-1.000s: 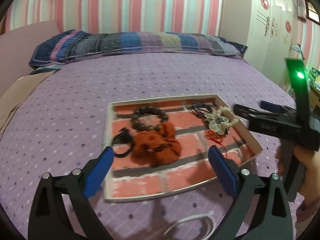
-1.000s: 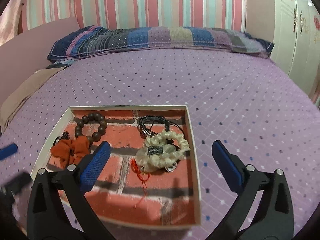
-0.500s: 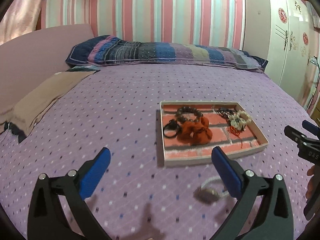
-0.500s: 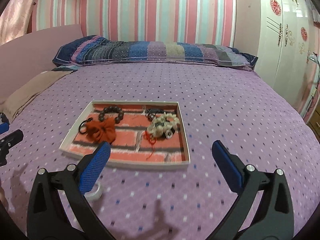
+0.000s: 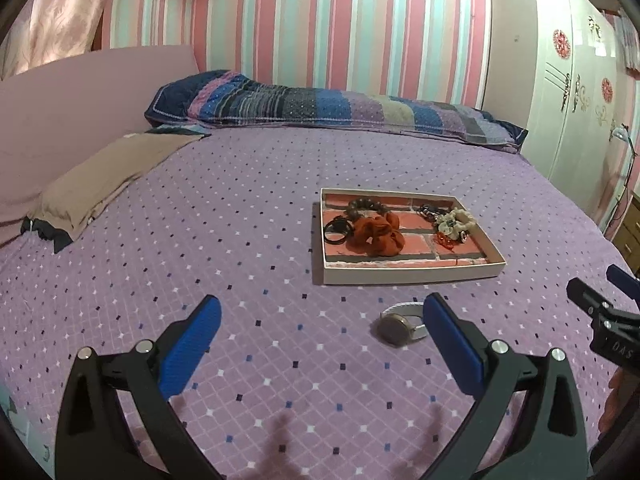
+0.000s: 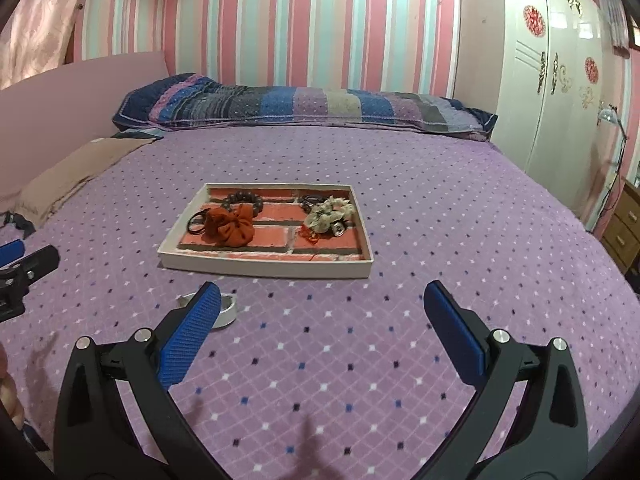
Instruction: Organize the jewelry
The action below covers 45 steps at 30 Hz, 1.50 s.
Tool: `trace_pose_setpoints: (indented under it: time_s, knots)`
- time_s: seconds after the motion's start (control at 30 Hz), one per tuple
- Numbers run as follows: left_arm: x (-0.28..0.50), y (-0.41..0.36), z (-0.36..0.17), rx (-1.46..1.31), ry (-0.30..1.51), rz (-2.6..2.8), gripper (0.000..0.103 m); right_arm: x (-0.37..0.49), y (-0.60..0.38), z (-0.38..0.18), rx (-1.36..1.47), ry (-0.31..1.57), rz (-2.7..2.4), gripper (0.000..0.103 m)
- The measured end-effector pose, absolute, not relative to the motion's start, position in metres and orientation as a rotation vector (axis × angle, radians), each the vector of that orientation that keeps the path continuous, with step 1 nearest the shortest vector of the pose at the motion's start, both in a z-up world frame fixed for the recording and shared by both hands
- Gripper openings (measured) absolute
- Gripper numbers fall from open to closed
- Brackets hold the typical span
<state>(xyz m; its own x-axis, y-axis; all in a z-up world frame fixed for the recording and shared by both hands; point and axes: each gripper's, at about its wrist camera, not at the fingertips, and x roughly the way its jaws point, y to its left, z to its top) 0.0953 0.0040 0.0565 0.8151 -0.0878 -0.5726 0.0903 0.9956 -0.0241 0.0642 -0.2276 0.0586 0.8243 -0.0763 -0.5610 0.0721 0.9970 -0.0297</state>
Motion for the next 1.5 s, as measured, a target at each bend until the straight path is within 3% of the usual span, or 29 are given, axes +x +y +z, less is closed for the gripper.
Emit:
trace_pose_setpoints:
  time_s: [1.5]
  knots:
    - [0.079,0.004,0.067,0.042,0.554,-0.066,0.099,0.045,-0.215,0.063,-0.007,0.589,-0.067,0.099]
